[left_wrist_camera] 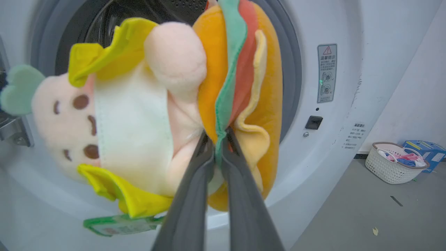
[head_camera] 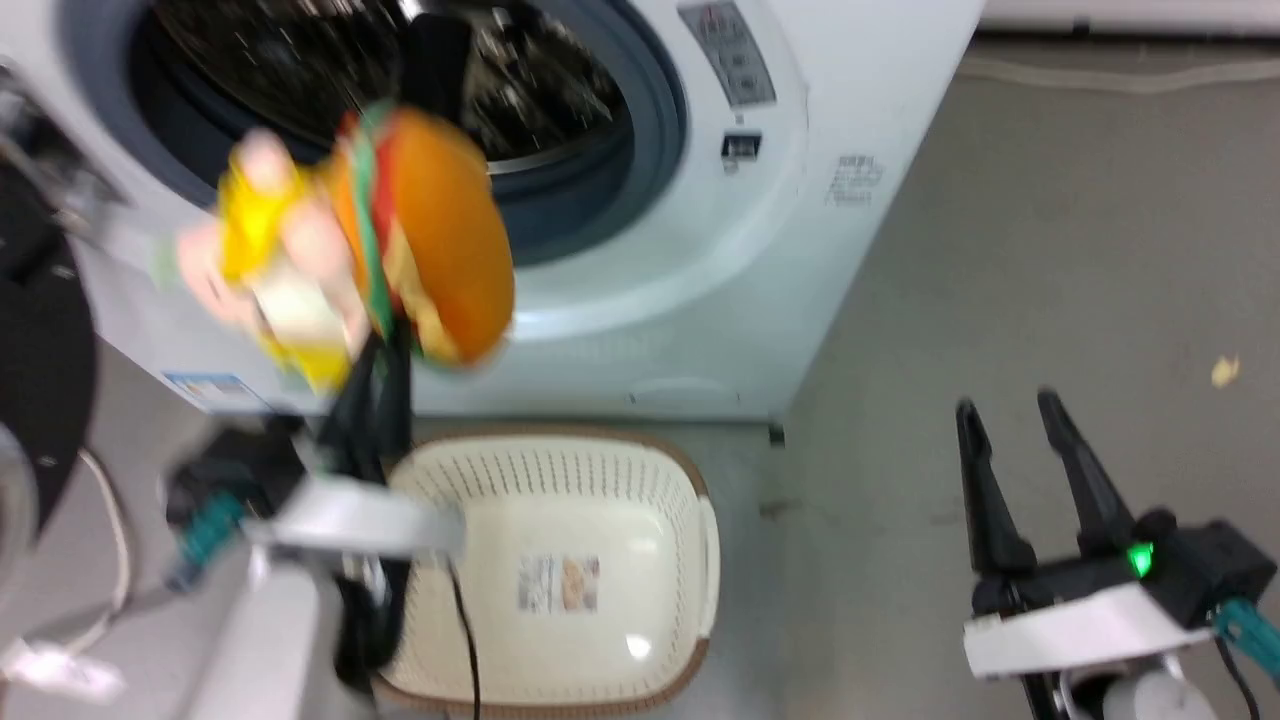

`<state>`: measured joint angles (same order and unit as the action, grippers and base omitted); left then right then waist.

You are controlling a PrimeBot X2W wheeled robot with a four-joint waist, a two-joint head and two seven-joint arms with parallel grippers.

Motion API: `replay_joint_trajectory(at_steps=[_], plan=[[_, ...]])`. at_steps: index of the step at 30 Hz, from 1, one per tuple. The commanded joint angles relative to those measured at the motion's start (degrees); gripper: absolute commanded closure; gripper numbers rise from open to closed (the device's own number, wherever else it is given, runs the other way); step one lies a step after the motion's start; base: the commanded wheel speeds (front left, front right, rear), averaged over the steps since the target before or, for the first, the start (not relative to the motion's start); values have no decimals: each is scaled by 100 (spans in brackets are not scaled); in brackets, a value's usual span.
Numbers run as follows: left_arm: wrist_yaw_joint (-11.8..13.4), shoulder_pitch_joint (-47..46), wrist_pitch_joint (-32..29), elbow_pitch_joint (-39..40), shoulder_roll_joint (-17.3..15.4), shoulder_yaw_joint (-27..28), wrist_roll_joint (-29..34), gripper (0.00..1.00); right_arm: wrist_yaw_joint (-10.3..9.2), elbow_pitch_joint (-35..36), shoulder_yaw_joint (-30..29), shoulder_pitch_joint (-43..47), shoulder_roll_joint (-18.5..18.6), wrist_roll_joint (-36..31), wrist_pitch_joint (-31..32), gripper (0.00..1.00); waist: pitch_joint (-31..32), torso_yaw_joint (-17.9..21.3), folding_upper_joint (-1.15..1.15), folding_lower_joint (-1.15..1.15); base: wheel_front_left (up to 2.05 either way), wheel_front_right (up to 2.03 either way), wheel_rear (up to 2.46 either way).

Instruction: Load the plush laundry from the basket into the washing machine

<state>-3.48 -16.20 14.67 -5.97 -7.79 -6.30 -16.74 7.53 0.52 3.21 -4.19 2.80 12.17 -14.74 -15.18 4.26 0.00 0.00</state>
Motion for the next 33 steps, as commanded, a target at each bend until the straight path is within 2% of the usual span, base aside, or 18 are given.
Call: replay_joint_trajectory(at_steps=[1, 7, 12, 18, 25, 33], plan=[[-58, -256, 32, 40, -27, 45, -17, 100, -4, 37, 30, -145, 8, 30, -26, 0, -483, 185, 0, 0, 0, 0, 0], [-209, -1629, -193, -304, -477, 142, -7, 100, -4, 115, 124, -516, 8, 157, -26, 0, -1333, 506, 0, 0, 0, 0, 0], [-168, -2986, -935, -822, -954, 217, 149, 100, -4, 186, 148, -799, 8, 313, -26, 0, -1951, 788, 0, 0, 0, 0, 0], [-296, -4602, -1727, -1812, -1521, 38, 280, 100, -4, 304, 249, -1091, 8, 547, -26, 0, -2478, 1083, 0, 0, 0, 0, 0], [-365, -5949, -2514, -3271, -1909, -346, 438, 100, -4, 278, 377, -1317, 8, 778, -26, 0, -2822, 1337, 0, 0, 0, 0, 0], [-383, -6680, -2843, -4329, -2151, -788, 760, 100, -4, 267, 487, -1371, 8, 921, -26, 0, -2972, 1481, 0, 0, 0, 0, 0]])
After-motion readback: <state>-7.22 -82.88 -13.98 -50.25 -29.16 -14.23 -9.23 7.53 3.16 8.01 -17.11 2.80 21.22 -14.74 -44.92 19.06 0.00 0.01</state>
